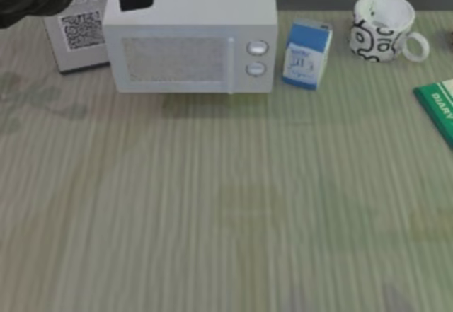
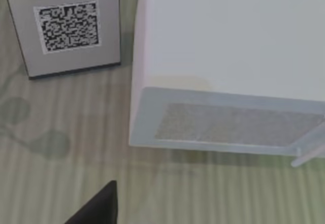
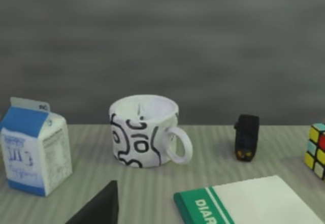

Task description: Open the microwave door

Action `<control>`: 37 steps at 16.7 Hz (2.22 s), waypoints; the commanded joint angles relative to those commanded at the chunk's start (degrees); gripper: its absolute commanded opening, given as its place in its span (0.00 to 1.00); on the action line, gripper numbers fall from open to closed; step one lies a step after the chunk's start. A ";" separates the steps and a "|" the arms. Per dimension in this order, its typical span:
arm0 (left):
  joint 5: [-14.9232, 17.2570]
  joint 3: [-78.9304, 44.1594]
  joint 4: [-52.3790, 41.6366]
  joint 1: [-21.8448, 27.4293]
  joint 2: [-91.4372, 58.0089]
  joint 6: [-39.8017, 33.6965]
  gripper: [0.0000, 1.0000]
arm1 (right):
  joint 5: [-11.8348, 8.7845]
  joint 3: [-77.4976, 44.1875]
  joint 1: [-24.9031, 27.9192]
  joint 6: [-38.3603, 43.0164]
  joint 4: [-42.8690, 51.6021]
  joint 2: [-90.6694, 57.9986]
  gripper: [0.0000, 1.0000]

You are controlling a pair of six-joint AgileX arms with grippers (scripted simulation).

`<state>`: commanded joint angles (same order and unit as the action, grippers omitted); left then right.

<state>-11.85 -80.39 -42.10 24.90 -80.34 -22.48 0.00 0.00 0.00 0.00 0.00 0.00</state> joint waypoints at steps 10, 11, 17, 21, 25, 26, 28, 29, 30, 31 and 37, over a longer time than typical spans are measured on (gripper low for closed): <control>-6.01 -42.39 -21.27 12.29 -42.84 -11.21 1.00 | 0.00 0.00 0.00 0.00 0.00 0.00 1.00; -6.23 -43.74 -22.06 12.71 -44.26 -11.60 1.00 | 0.00 0.00 0.00 0.00 0.00 0.00 1.00; -6.29 -44.55 -22.53 12.74 -45.28 -11.82 1.00 | 0.00 0.00 0.00 0.00 0.00 0.00 1.00; -5.87 -43.11 -18.42 11.85 -47.62 -10.74 1.00 | 0.00 0.00 0.00 0.00 0.00 0.00 1.00; -5.11 -40.72 -11.25 10.20 -51.70 -9.14 1.00 | 0.00 0.00 0.00 0.00 0.00 0.00 1.00; -5.02 -40.47 -10.60 10.01 -52.19 -8.96 1.00 | 0.00 0.00 0.00 0.00 0.00 0.00 1.00; -5.01 -40.43 -10.50 9.98 -52.27 -8.94 1.00 | 0.00 0.00 0.00 0.00 0.00 0.00 1.00; -5.01 -40.43 -10.50 9.98 -52.27 -8.94 1.00 | 0.00 0.00 0.00 0.00 0.00 0.00 1.00; -5.01 -40.43 -10.50 9.98 -52.27 -8.94 1.00 | 0.00 0.00 0.00 0.00 0.00 0.00 1.00; -5.01 -40.43 -10.50 9.98 -52.27 -8.94 0.92 | 0.00 0.00 0.00 0.00 0.00 0.00 1.00; -5.01 -40.43 -10.50 9.98 -52.27 -8.94 0.47 | 0.00 0.00 0.00 0.00 0.00 0.00 1.00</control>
<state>-16.86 -120.82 -52.60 34.88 -132.60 -31.42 0.00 0.00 0.00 0.00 0.00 0.00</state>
